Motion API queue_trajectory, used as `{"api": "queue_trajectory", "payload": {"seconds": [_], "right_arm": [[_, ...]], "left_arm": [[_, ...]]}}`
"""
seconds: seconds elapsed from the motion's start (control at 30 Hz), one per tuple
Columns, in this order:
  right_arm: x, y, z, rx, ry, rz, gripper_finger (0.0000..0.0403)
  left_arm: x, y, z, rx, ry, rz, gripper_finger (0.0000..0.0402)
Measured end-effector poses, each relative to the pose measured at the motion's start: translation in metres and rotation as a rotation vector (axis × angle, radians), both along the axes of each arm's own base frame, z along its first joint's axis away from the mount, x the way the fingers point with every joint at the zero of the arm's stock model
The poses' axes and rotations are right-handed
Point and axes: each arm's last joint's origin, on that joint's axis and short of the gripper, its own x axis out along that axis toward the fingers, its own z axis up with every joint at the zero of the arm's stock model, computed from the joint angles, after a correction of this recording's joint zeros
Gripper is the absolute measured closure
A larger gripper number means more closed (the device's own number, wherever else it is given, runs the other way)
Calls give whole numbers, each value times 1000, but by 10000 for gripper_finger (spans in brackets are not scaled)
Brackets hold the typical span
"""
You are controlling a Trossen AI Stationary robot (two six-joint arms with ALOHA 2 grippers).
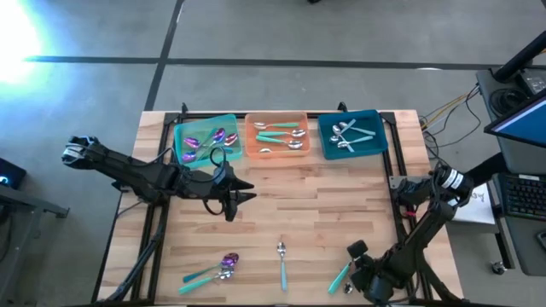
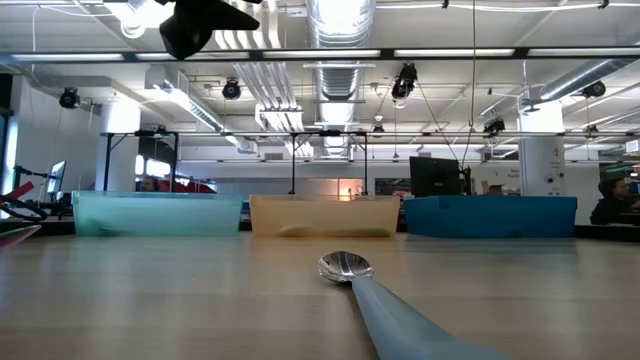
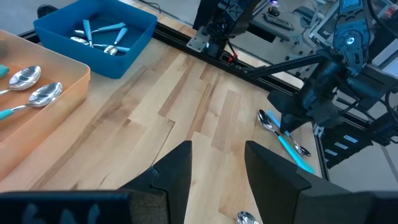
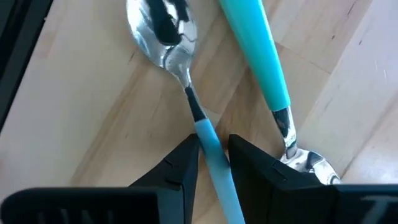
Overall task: Sort silverware by color (type)
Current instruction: Put the light blue spoon into the blue bin
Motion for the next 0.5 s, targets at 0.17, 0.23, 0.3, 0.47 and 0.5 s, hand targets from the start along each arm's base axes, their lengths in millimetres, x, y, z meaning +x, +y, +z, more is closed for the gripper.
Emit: {"api": "queue_trajectory", "payload": {"seconds": [0.17, 0.23, 0.3, 0.47, 0.5], "right_arm": [[1, 3, 3, 28, 34, 5, 373], [2, 4, 4, 37, 47, 2, 381], [2, 6, 7, 52, 55, -20, 382], [3, 17, 27, 157, 71, -7, 384], [2, 20, 36, 182, 53, 11, 384]], "left_arm": [[0, 0, -1, 2, 6, 0, 269], [0, 0, -1, 2, 7, 0, 269], [0, 0, -1, 2, 8, 0, 269], [0, 0, -1, 2, 8, 0, 269], [0, 0, -1, 2, 9, 0, 269]]}}
